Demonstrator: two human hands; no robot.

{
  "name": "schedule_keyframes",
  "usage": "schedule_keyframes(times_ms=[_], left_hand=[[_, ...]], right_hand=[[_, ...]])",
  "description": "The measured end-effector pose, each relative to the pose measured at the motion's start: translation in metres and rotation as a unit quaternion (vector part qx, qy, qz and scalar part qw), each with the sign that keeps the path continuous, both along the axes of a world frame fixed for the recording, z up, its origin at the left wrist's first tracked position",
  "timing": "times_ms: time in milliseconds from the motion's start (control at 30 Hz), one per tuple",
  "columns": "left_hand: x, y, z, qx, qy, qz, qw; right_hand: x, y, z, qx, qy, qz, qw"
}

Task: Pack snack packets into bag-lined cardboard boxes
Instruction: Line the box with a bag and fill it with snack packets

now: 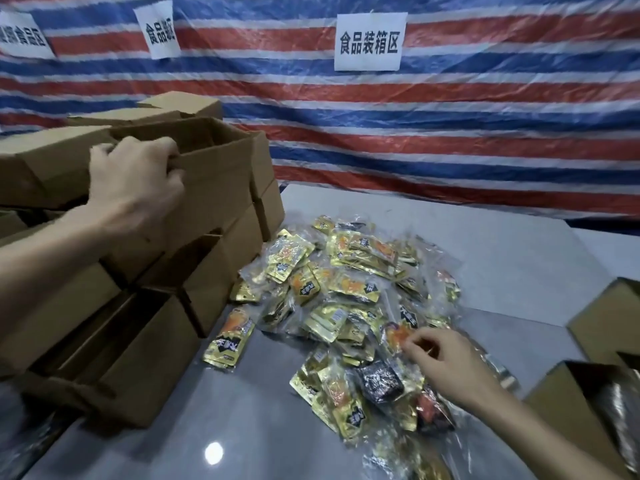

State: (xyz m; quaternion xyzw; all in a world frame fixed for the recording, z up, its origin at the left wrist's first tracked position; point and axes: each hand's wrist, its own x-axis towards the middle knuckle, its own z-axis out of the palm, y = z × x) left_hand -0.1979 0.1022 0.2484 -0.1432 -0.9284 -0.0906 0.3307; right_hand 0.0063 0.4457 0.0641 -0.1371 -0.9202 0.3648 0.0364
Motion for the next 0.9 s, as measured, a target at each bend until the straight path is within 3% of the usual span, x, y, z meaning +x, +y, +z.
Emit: schedule_keyframes(times_ms=[133, 233, 333, 400, 467, 667, 800, 900], left_hand=[[0.045, 0.023, 0.008, -0.002, 0.018, -0.118, 0.993], [0.078, 0.040, -0.007, 0.004, -0.031, -0.204, 0.978], [0.110, 0.053, -0.036, 0.007, -0.109, -0.302, 0.947], [0.130, 0.059, -0.060, -0.011, -0.129, -0.363, 0.923], [0.148, 0.065, -0.083, -0.025, -0.147, -0.416, 0.897], [0.193, 0.071, -0.155, -0.023, -0.243, -0.491, 0.836], [0.219, 0.068, -0.185, -0.025, -0.273, -0.510, 0.815], [0.229, 0.059, -0.194, -0.053, -0.282, -0.527, 0.800]], right_hand=[[0.016, -0.011, 0.002, -0.009, 0.028, -0.017, 0.999], [0.032, -0.014, 0.003, -0.036, 0.056, -0.029, 0.997], [0.048, -0.012, 0.004, -0.191, 0.038, -0.099, 0.976], [0.060, -0.006, 0.004, -0.353, -0.008, -0.172, 0.920], [0.076, 0.002, 0.001, -0.415, -0.056, -0.201, 0.886], [0.120, 0.007, -0.018, -0.409, -0.169, -0.150, 0.884], [0.136, 0.003, -0.031, -0.309, -0.262, -0.104, 0.908], [0.147, 0.002, -0.031, -0.283, -0.293, -0.113, 0.906]])
